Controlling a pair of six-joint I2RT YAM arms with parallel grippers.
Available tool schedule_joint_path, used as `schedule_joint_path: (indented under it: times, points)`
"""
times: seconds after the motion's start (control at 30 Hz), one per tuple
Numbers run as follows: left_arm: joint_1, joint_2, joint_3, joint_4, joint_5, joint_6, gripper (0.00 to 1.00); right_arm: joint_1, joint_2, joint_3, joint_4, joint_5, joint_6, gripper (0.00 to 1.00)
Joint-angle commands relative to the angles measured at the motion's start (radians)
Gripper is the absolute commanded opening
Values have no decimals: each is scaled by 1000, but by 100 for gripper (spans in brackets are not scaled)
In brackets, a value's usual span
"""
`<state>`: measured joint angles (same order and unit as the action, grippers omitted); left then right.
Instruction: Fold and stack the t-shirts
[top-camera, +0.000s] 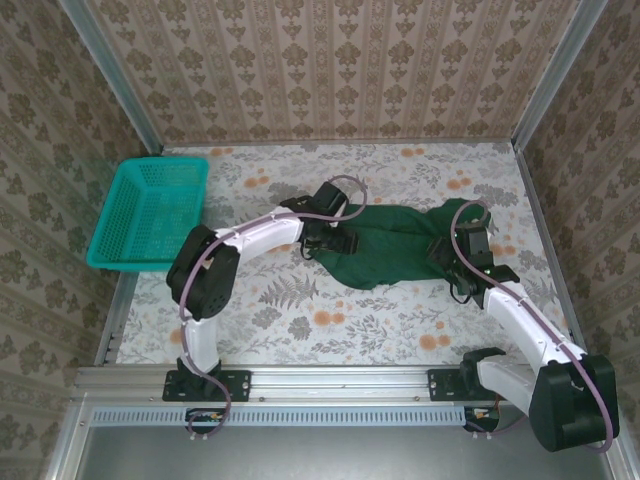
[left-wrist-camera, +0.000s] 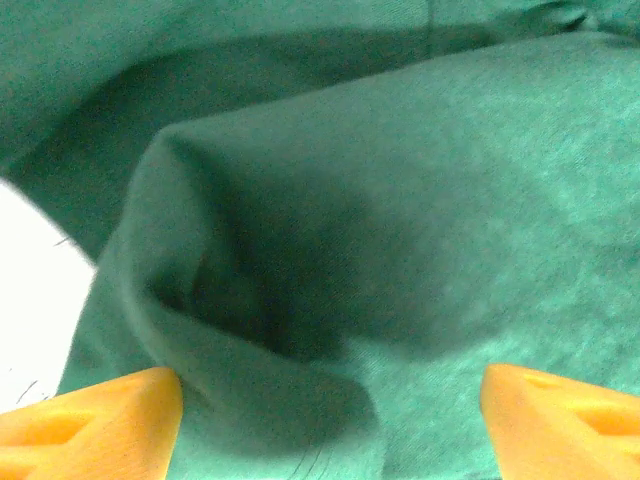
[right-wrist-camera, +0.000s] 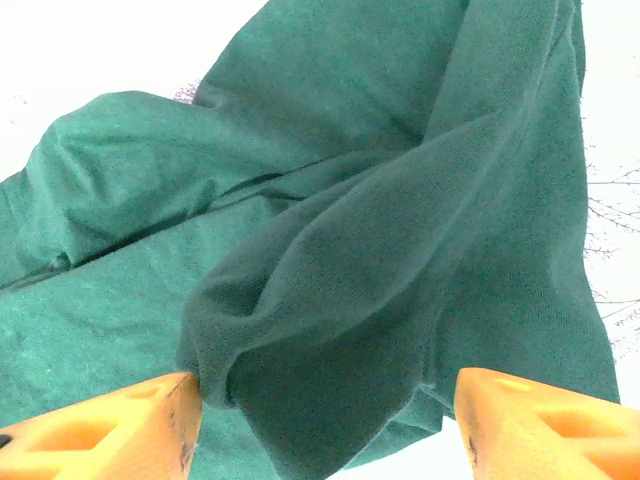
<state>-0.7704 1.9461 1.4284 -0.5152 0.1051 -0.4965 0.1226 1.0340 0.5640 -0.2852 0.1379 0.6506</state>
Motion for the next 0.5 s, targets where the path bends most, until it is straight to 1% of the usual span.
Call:
schedule_joint_path:
  times: [0.0, 0.07, 0.1, 0.13, 0.17, 0.2, 0.23, 0.3, 0.37, 0.4, 0.47]
  points:
    - [-7, 38, 48, -22, -3, -9, 69, 3, -10, 17, -35, 27, -25, 70]
    - [-7, 52, 60, -35, -25, -2, 57, 2, 12, 26, -29, 27, -30, 71]
    - [-6, 53, 61, -34, -27, -1, 48, 3, 31, 33, -28, 25, -33, 71]
    - [-6, 54, 61, -35, -25, 1, 35, 3, 49, 41, -29, 25, -34, 70]
    - [-7, 50, 61, -40, -27, 2, 18, 3, 69, 49, -29, 20, -37, 66]
    - [-8, 35, 56, -42, -36, 2, 6, 3, 90, 54, -23, 11, -41, 61]
    - [-8, 16, 48, -40, -43, 3, 0, 3, 107, 58, -17, 5, -42, 56]
    - [-9, -39, 21, -39, -57, 11, 0, 3, 137, 66, -3, -25, -53, 32]
    - [-9, -108, -10, -35, -75, 23, 0, 3, 142, 72, 0, -46, -57, 12]
    - [-8, -157, -35, -27, -87, 28, 0, 3, 130, 71, 5, -60, -61, 6]
    - [-8, -256, -87, 4, -108, 34, 0, 3, 93, 77, 0, -71, -60, 0]
